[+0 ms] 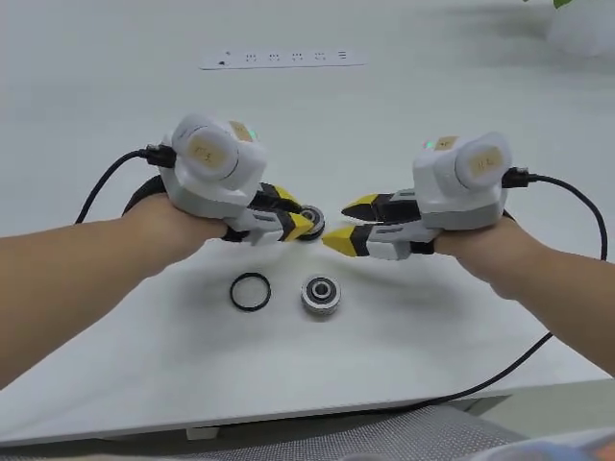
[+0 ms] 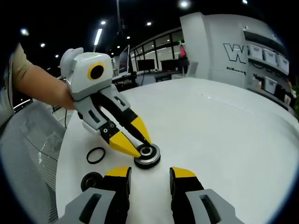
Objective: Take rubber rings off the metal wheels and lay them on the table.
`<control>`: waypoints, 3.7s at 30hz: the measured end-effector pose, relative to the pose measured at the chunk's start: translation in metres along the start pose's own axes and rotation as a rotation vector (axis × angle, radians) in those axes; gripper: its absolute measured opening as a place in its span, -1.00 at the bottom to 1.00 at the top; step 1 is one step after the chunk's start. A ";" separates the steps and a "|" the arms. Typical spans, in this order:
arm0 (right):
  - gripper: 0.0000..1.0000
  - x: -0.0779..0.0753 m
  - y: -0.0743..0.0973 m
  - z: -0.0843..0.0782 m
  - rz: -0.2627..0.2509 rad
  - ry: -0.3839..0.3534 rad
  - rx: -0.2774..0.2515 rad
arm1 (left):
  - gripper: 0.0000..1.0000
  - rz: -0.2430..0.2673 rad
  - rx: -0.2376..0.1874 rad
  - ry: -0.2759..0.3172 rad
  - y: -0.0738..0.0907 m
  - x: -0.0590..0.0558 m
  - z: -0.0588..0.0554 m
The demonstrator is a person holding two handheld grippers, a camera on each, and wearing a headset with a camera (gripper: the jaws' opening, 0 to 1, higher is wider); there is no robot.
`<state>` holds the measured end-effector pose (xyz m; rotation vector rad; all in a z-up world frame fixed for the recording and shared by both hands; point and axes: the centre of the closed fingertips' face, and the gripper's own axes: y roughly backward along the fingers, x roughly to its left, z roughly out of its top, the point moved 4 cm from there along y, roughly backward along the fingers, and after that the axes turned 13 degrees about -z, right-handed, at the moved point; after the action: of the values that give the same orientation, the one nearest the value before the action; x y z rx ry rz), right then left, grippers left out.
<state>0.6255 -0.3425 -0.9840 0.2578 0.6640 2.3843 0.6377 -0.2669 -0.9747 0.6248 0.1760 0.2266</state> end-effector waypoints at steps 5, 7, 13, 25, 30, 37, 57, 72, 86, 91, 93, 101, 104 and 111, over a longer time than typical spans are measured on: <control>-0.39 0.005 -0.004 0.002 0.001 -0.006 -0.008 | -0.71 0.013 -0.003 0.007 -0.001 0.000 0.000; -0.39 0.006 -0.007 0.003 0.000 -0.009 -0.013 | -0.71 0.015 -0.003 0.010 -0.001 0.000 0.000; -0.40 0.007 -0.014 0.003 -0.011 -0.008 -0.013 | -0.72 0.020 -0.004 0.015 -0.001 0.000 0.000; -0.49 0.006 -0.025 0.004 -0.027 0.015 -0.003 | -0.72 0.033 -0.010 0.024 -0.001 -0.001 0.000; -0.54 0.004 -0.025 0.002 -0.038 0.019 0.002 | -0.72 0.032 -0.009 0.023 -0.001 0.000 0.000; -0.69 0.002 -0.019 -0.003 -0.043 0.017 0.006 | -0.72 0.035 -0.008 0.024 -0.001 0.000 0.000; -1.00 0.005 -0.013 -0.004 -0.086 0.003 0.016 | -0.74 0.055 -0.002 0.031 -0.001 0.000 0.000; -1.00 -0.006 -0.011 -0.004 -0.104 -0.315 0.002 | -0.74 0.069 -0.003 0.036 -0.001 -0.001 0.000; -1.00 -0.006 -0.008 0.003 -0.075 -0.515 -0.029 | -0.75 0.080 -0.003 0.046 -0.001 -0.002 0.000; -1.00 -0.004 -0.007 0.004 -0.078 -0.503 -0.027 | -0.75 0.083 -0.005 0.048 -0.001 -0.002 0.000; -1.00 -0.003 -0.007 0.005 -0.078 -0.491 -0.027 | -0.75 0.084 -0.004 0.046 -0.001 -0.002 0.000; -1.00 0.001 -0.008 0.009 -0.062 -0.490 -0.030 | -0.76 0.087 -0.002 0.046 -0.002 -0.002 0.000; -1.00 0.003 -0.009 0.011 -0.055 -0.484 -0.029 | -0.76 0.088 -0.002 0.047 -0.002 -0.002 0.000; -1.00 0.008 -0.009 0.013 -0.031 -0.492 -0.037 | -0.76 0.083 -0.002 0.045 -0.002 -0.003 0.001</control>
<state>0.6290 -0.3265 -0.9774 0.7797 0.3863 2.1763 0.6348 -0.2698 -0.9749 0.6259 0.1930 0.3208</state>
